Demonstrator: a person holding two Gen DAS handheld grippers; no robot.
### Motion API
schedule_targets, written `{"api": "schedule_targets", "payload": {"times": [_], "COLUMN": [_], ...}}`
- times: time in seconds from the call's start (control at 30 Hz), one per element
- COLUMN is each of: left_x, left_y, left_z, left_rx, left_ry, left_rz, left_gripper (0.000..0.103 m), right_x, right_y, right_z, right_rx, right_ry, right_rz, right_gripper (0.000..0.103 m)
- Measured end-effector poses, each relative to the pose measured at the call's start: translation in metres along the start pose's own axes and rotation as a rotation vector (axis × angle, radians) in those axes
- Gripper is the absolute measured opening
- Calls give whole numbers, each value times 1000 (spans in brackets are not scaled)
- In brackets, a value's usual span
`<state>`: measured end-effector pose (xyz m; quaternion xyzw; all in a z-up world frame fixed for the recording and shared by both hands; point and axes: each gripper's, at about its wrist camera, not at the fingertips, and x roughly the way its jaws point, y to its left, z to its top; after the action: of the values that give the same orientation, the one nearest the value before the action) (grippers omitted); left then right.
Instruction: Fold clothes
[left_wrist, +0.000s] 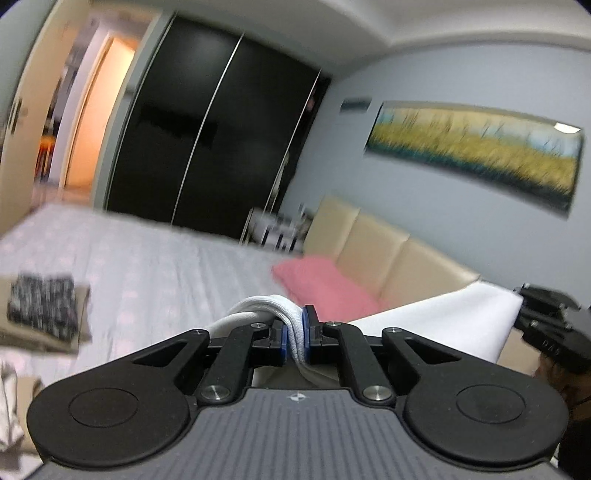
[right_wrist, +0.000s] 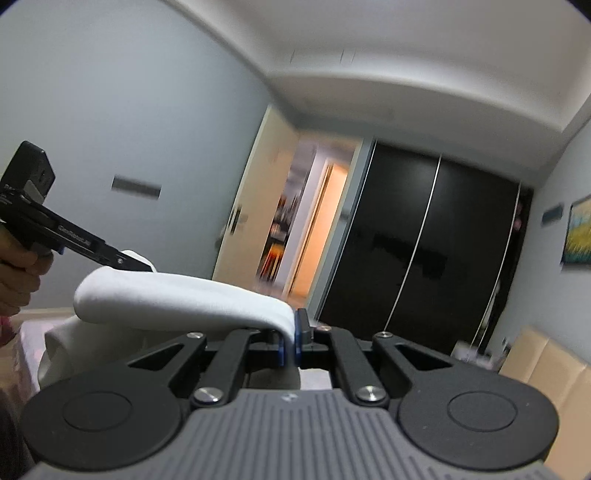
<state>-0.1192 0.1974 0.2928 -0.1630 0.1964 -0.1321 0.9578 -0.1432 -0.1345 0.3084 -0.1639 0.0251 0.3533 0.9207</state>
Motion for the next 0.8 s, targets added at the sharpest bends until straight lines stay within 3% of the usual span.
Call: {"api": "schedule_targets", "payload": {"times": [0.17, 0.33, 0.4, 0.47, 0.5, 0.53, 0.57, 0.67, 0.8], "left_x": [94, 206, 235, 252, 255, 257, 257, 251, 247], "left_y": [62, 120, 134, 139, 142, 146, 152, 166, 164], "left_z": [-44, -119, -146, -161, -164, -166, -167, -167, -159], "left_rx": [-79, -63, 25, 193, 236, 251, 257, 238, 144], "left_ry": [215, 497, 570, 604, 607, 606, 606, 607, 575], "left_rz": [76, 290, 375, 466, 497, 511, 520, 507, 470], "left_gripper": [7, 10, 13, 13, 13, 13, 13, 14, 14], "right_x": [85, 222, 278, 326, 346, 362, 372, 386, 362], "right_y": [-17, -25, -18, -10, -5, 1, 8, 18, 24], "right_z": [-58, -157, -204, -246, -264, -282, -297, -329, -324], "right_rx": [66, 128, 132, 140, 154, 164, 162, 137, 100], "right_ry": [189, 428, 512, 582, 613, 644, 671, 717, 682], "right_rz": [65, 120, 112, 95, 88, 78, 63, 34, 71], "right_gripper": [7, 6, 6, 8, 9, 16, 23, 29, 31]}}
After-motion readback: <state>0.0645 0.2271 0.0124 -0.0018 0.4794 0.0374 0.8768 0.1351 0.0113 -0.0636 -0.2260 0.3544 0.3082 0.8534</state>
